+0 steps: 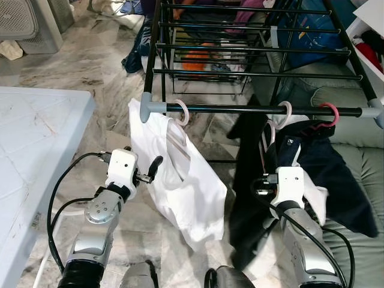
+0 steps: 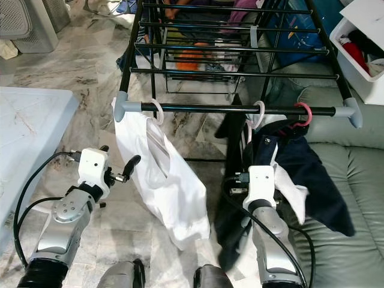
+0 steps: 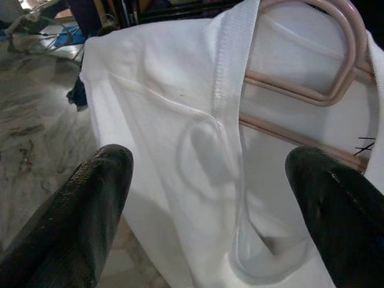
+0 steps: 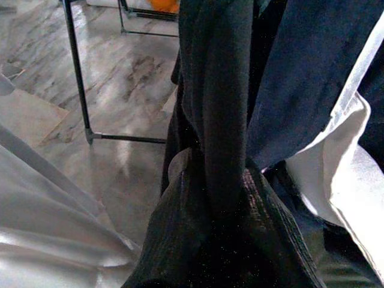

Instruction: Hang hanger

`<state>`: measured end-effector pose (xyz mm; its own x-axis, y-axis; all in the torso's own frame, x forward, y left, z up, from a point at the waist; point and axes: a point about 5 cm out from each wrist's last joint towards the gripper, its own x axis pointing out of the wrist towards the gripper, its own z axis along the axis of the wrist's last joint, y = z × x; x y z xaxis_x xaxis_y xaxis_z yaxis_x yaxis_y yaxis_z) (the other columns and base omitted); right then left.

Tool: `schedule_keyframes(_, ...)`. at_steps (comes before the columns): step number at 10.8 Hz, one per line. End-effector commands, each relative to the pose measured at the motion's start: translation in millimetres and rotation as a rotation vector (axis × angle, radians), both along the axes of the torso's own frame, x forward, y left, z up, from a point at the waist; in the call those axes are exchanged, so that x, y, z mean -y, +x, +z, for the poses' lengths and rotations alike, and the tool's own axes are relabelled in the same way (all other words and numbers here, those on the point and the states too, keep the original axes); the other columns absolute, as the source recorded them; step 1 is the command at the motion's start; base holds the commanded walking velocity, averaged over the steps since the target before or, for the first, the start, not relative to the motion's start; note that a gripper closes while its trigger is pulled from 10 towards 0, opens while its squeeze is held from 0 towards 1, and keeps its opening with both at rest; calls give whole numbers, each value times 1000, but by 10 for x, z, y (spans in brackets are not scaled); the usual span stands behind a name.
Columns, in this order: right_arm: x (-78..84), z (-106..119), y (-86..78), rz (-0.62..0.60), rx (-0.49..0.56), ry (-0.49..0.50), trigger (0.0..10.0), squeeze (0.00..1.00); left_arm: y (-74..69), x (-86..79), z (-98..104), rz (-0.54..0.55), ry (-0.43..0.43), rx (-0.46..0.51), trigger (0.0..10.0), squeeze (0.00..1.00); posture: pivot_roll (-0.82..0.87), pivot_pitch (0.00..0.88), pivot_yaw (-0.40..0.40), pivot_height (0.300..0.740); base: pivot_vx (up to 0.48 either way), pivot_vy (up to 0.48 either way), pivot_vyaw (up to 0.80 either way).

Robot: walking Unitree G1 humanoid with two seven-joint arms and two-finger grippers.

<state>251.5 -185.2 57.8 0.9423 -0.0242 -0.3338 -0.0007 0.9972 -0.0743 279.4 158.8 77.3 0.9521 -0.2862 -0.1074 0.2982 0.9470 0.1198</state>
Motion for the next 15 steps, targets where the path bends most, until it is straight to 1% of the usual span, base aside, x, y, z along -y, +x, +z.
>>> schedule_keyframes(1,-44,59,23,21,13,2,10000,0,11,15,2,-11,6,1,10000,0,-48,95,-26,740,0,0,0)
schedule_keyframes(3,-30,75,35,12,24,8,10000,0,29,22,2,-12,8,2,10000,0,-50,95,-25,740,0,0,0)
schedule_keyframes(10,-30,102,71,16,43,8,10000,0,43,31,-3,-14,10,4,10000,0,-51,86,-25,740,-308,0,0)
schedule_keyframes(12,-29,129,88,12,63,1,10000,0,47,30,-7,-16,13,2,10000,0,-51,87,-25,740,-334,0,0)
schedule_keyframes(15,-31,119,85,19,56,-2,10000,0,37,43,-15,-21,13,0,10000,0,-52,83,-28,740,-334,0,0)
